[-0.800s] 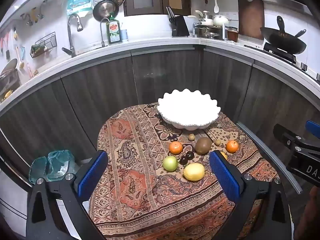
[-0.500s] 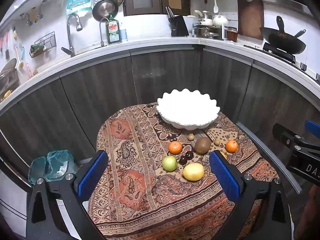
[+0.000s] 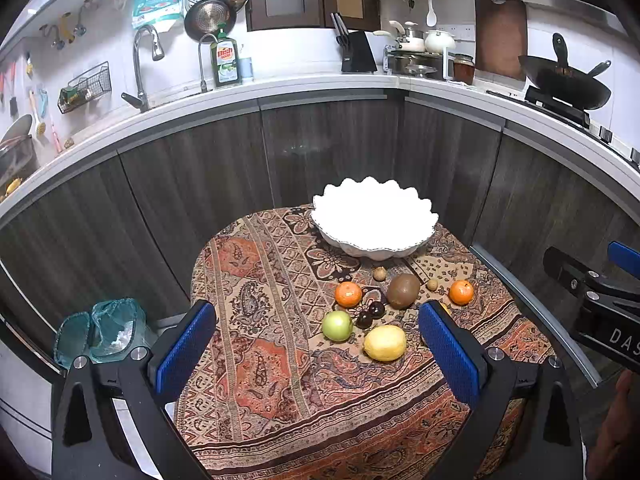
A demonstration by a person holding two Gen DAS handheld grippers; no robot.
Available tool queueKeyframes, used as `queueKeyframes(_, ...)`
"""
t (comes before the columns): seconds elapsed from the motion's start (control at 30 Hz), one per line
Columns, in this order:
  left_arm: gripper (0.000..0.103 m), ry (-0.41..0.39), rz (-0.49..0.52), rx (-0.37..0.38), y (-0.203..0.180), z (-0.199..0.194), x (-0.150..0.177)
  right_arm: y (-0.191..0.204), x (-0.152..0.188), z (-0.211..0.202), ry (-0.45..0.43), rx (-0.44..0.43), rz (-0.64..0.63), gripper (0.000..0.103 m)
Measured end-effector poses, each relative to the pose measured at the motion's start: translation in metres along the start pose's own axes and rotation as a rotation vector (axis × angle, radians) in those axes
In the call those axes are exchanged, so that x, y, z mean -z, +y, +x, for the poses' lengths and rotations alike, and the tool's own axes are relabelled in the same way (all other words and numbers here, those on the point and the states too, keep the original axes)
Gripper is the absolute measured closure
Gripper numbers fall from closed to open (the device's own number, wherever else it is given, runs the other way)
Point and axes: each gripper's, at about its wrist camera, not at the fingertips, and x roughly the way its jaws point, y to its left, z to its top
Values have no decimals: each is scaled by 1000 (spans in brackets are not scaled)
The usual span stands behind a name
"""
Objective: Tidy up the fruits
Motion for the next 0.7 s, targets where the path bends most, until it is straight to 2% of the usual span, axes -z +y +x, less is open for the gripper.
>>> queueKeyframes(0.7, 0, 4, 1, 10, 3, 1, 2, 0, 2, 1, 2, 0, 0, 1)
